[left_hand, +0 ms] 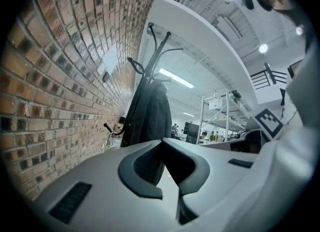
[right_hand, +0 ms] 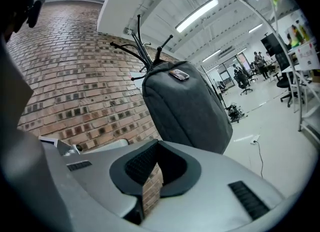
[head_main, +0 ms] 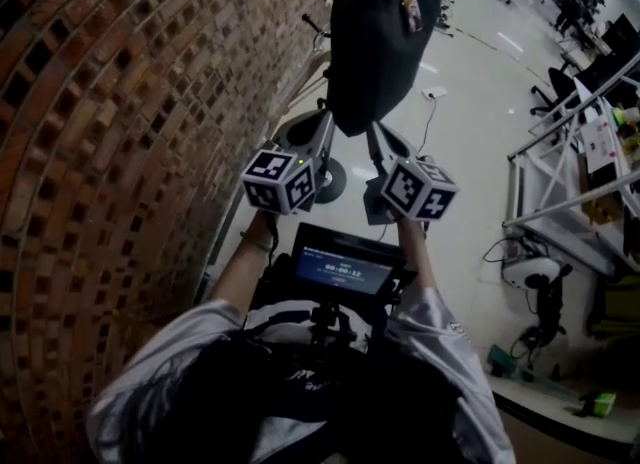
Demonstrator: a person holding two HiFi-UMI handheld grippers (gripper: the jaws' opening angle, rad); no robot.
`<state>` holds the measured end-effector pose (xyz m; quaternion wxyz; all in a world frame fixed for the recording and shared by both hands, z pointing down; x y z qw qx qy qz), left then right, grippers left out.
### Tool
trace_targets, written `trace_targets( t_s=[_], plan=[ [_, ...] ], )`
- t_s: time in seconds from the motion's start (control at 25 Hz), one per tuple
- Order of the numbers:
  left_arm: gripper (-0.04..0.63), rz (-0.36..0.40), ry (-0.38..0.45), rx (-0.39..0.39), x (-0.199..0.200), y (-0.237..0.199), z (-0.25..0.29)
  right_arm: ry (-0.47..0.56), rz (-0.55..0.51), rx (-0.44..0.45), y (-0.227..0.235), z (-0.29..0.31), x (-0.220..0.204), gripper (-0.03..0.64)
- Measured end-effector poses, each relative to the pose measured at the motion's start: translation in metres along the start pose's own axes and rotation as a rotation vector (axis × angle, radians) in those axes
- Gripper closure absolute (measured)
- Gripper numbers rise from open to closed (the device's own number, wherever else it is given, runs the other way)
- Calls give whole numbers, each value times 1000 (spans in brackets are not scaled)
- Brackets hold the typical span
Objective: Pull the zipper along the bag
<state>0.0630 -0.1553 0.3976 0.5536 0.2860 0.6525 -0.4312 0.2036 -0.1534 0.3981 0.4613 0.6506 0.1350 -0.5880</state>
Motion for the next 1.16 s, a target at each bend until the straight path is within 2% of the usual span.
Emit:
trace_targets(
  t_s=[0.28,0.52,1.16],
  plan=[
    [594,0,-22,33,-11,11,-20,-9,1,30,-10,-11,-14,624],
    [594,-15,-21,35,-15,13,-25,-12,-8,36,-18,-14,-17,624],
    [594,0,-23,38,-12,22,-36,-20,-31,43,-31,-24,-22,624]
  ],
)
Point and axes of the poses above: the fingertips, and each gripper's own axes: z forward along the fingers, y to its right, x out of its top, the point moved 5 cm from there along -z, backward along the fingers, and after that the axes turned 5 degrees about x, right-handed, at the moved point
